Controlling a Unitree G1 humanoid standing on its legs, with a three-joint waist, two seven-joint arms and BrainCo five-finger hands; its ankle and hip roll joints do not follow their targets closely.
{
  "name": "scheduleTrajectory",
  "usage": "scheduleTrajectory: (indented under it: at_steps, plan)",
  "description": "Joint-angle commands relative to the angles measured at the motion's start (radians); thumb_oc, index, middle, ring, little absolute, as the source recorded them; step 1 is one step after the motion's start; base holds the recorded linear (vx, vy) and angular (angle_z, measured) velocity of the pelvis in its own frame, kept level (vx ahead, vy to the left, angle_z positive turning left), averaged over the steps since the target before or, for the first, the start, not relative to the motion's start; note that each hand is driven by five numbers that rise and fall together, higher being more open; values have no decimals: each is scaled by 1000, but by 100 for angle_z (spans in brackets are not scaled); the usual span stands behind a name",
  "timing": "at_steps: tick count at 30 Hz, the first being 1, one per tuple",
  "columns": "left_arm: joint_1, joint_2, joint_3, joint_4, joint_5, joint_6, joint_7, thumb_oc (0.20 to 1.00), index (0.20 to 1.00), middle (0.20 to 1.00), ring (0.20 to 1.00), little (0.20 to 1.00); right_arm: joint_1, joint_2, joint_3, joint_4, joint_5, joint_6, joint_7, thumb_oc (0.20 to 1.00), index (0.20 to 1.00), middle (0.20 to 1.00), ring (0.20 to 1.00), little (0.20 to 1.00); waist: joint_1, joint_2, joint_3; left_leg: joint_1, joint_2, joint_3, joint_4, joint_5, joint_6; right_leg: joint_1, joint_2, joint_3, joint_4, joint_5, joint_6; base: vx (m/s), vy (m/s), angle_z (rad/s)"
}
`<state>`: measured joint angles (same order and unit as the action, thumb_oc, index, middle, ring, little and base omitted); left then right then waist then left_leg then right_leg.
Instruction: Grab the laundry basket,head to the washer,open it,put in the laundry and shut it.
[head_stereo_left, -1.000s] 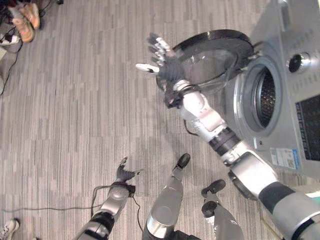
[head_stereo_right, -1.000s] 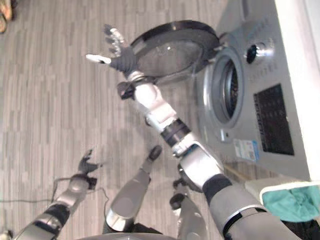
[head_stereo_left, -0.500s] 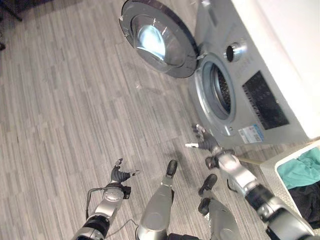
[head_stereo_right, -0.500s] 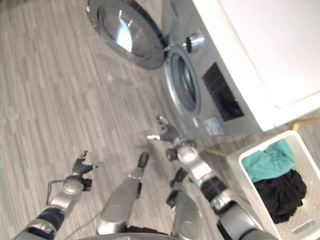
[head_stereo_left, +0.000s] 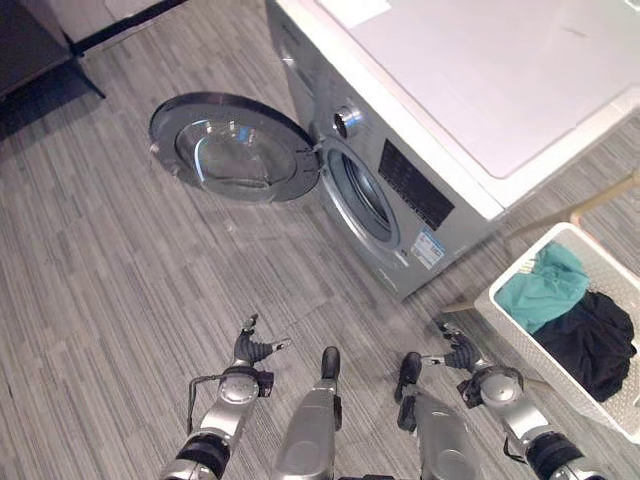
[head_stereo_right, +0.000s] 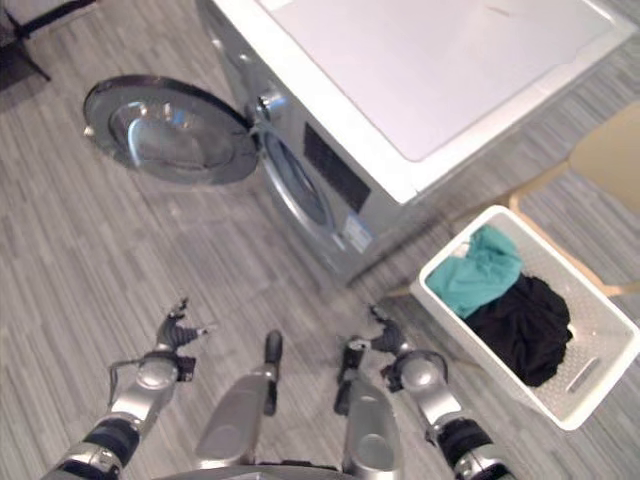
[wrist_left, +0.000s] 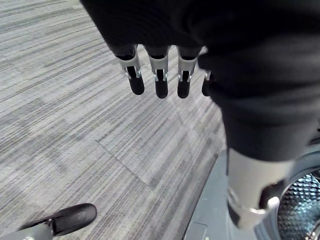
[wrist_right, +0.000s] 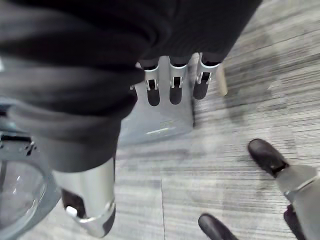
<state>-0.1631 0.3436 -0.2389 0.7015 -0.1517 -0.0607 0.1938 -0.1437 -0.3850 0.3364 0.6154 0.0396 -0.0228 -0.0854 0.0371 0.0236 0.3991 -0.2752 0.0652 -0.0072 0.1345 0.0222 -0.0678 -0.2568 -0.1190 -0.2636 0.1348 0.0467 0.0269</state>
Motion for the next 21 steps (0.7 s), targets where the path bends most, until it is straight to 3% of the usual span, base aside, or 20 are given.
scheduleTrajectory:
  at_steps: [1, 5, 7, 8, 10, 17, 18, 21]
  plan:
    - [-21, 52, 20, -39, 12, -31, 47, 1000, 1000, 1000, 1000, 1000, -9, 29, -2, -36, -21, -24, -34, 1000, 1000, 1000, 1000, 1000, -15, -64, -25, -59, 34, 30, -13, 23, -31, 70, -54, 55, -47, -109, 109, 77, 347, -39]
    - [-126, 113, 28, 37, 38, -29, 93, 1000, 1000, 1000, 1000, 1000, -14, 31, -15, -55, -12, -24, -41, 1000, 1000, 1000, 1000, 1000, -32, -100, -19, -72, 16, 86, -9, 8, -16, 16, -81, 102, -38, -70, 131, 45, 244, -62]
    - [-268, 210, 43, 151, 34, -22, 141, 1000, 1000, 1000, 1000, 1000, -36, 22, -16, -80, 12, -34, -54, 1000, 1000, 1000, 1000, 1000, -51, -129, -6, -92, 10, 125, -9, 0, -3, -21, -98, 115, -57, -20, 148, 54, 188, -70]
    - [-269, 210, 42, 152, 34, -22, 141, 1000, 1000, 1000, 1000, 1000, -36, 22, -16, -80, 12, -34, -54, 1000, 1000, 1000, 1000, 1000, -50, -130, -5, -92, 10, 126, -9, 0, -3, -21, -98, 115, -57, -20, 148, 61, 203, -57]
    - [-451, 363, 42, 277, 38, -12, 157, 1000, 1000, 1000, 1000, 1000, -85, -13, -19, -133, 43, -56, -62, 1000, 1000, 1000, 1000, 1000, -73, -156, 27, -113, 12, 153, -12, -4, 7, -54, -109, 114, -84, 29, 166, 43, 199, -46]
    - [-666, 537, -1, 409, 64, 16, 159, 1000, 1000, 1000, 1000, 1000, -138, -69, -23, -218, 76, -87, -64, 1000, 1000, 1000, 1000, 1000, -91, -194, 71, -164, 20, 159, 15, -15, 13, -106, -111, 86, -95, 73, 185, 28, 53, -12]
    - [-689, 566, -11, 432, 81, 26, 157, 1000, 1000, 1000, 1000, 1000, -140, -79, -24, -229, 85, -92, -60, 1000, 1000, 1000, 1000, 1000, -93, -195, 70, -157, 27, 149, 22, -46, 7, -99, -102, 91, -97, 61, 194, 115, 21, -9]
    - [-737, 668, -14, 478, 138, 56, 157, 1000, 1000, 1000, 1000, 1000, -140, -113, -48, -278, 105, -113, -50, 1000, 1000, 1000, 1000, 1000, -96, -213, 87, -171, 37, 146, 54, -68, 13, -108, -96, 86, -102, 79, 201, 88, 23, -13]
